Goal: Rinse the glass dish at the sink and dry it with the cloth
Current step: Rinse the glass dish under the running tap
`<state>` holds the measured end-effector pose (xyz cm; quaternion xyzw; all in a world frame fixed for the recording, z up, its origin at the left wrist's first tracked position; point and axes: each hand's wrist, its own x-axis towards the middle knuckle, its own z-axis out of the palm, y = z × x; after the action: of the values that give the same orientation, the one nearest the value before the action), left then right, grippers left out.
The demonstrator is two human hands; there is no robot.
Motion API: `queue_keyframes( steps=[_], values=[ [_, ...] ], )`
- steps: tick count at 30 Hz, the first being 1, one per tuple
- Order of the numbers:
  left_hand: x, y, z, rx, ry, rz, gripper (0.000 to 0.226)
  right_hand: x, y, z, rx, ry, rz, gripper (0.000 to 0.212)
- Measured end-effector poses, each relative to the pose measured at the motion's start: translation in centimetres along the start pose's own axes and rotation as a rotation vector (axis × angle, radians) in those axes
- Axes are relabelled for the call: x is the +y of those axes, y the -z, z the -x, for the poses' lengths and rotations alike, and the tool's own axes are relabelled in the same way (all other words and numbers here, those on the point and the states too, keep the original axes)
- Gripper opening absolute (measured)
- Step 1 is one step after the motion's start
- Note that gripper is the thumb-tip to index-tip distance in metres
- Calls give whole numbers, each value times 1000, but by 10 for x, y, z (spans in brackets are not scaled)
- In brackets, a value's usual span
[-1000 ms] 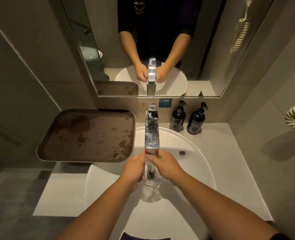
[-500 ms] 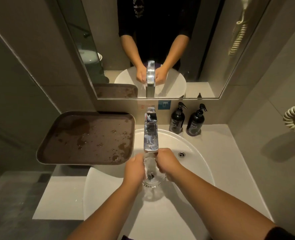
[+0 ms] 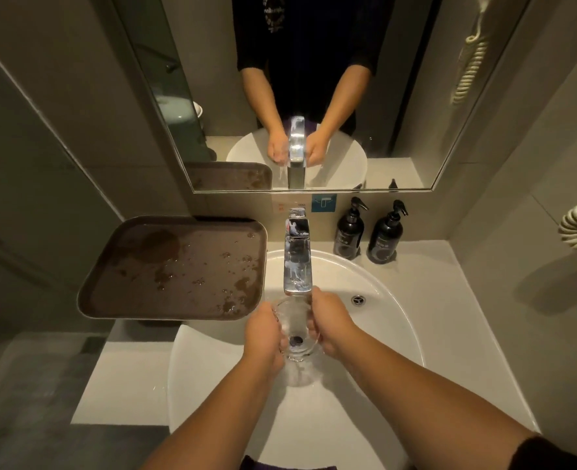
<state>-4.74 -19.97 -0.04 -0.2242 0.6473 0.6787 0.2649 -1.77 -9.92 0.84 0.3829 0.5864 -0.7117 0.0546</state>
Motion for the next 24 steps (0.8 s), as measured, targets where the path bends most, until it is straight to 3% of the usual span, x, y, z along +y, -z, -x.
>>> queue_keyframes(
  steps=[2,4,6,9,11,13,16,18,20,22,24],
  values=[
    [-2,-8,6,66,79,236,36,7,-2,5,55,-26,-324,26],
    [-9,-8,8,63,84,239,34,13,1,7,72,-32,-420,36],
    [-10,-2,5,23,16,64,36,11,5,6,50,-23,-301,34],
    [-3,4,-6,-122,-143,-411,46,2,12,-4,-68,63,135,26],
    [1,1,-9,-91,-213,-492,43,-5,12,-7,-105,103,295,24],
    [2,-3,-4,-5,-153,-322,31,-7,9,-5,-31,135,275,29],
    [-9,-11,1,98,28,72,26,4,4,3,115,14,-181,34],
    [-16,-11,1,74,84,123,25,12,6,9,137,-40,-315,37],
    [-16,-5,0,20,6,-81,33,10,13,7,78,-42,-182,36],
    [-14,0,-5,-41,-116,-333,39,5,16,0,-20,16,136,34],
    [-13,-1,-9,-73,-159,-414,35,-1,15,-6,-87,62,319,34]
  ],
)
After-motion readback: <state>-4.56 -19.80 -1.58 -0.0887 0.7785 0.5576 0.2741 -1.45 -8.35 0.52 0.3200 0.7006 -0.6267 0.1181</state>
